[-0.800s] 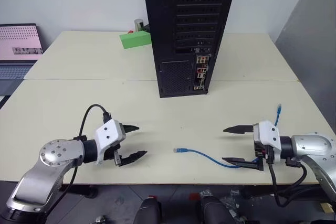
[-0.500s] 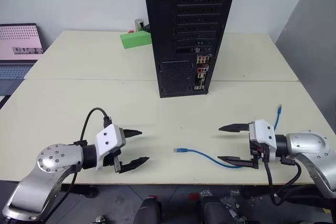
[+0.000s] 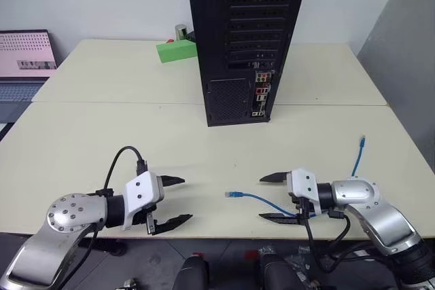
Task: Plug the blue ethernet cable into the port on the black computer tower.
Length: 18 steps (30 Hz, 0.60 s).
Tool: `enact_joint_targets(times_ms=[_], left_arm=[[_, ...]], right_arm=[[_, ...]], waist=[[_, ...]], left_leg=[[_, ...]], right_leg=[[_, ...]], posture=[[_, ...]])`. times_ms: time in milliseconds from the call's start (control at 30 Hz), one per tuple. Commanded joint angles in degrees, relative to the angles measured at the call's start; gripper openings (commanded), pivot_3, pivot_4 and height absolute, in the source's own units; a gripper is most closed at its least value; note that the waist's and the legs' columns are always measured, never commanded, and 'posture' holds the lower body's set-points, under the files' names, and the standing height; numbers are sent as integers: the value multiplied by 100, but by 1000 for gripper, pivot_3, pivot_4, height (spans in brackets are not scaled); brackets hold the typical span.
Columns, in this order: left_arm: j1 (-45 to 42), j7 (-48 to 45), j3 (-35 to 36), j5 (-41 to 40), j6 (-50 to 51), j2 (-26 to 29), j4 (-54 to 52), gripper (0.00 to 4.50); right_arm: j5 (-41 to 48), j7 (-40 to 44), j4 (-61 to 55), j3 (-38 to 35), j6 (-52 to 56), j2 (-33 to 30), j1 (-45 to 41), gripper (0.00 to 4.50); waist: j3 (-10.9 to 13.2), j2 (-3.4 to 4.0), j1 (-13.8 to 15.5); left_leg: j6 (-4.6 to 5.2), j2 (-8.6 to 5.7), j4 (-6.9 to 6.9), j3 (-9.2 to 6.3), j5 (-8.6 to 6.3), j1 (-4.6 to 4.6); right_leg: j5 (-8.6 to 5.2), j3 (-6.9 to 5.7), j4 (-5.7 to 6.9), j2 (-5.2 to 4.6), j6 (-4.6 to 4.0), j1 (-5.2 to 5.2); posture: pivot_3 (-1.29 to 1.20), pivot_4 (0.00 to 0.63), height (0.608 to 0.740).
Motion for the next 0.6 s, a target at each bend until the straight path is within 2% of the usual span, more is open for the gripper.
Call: enact_joint_targets(times_ms=[33,167,333,433,600], left_arm=[[-5,-142,25,-138,-111,41,-176,4500],[-71,-117,-46,-30,-139,35,-116,4500],[-126,-107,-115,-36,-138,18,-118,4500],[-178,-85,-138,-13,-203,-15,-36,4500],[-164,-178,-96,-160,-282,-75,101,4500]], right_arm=[[-314,-131,106,259,-175,230,-220,4403],[-589,-306,469,515,-247,607,-391,4403],[-725,-368,768,600,-180,766,-460,4403],[-843,-458,875,634,-93,823,-524,3925],[-1141,-594,950,713,-202,802,-563,2668]], waist=[[0,0,-4],[0,0,2],[0,0,4],[0,0,2],[-1,-2,0]], left_leg=[[0,1,0,0,0,0],[0,1,0,0,0,-1],[0,0,0,0,0,-1],[0,0,0,0,0,0],[0,1,0,0,0,1]], right_leg=[[0,0,0,1,-1,-1],[1,0,1,1,-2,-1],[2,-1,1,0,-5,0],[2,-1,1,1,-5,0],[2,-1,2,2,-5,0]], posture=[[0,150,740],[0,150,740],[0,150,740],[0,150,740],[0,150,740]])
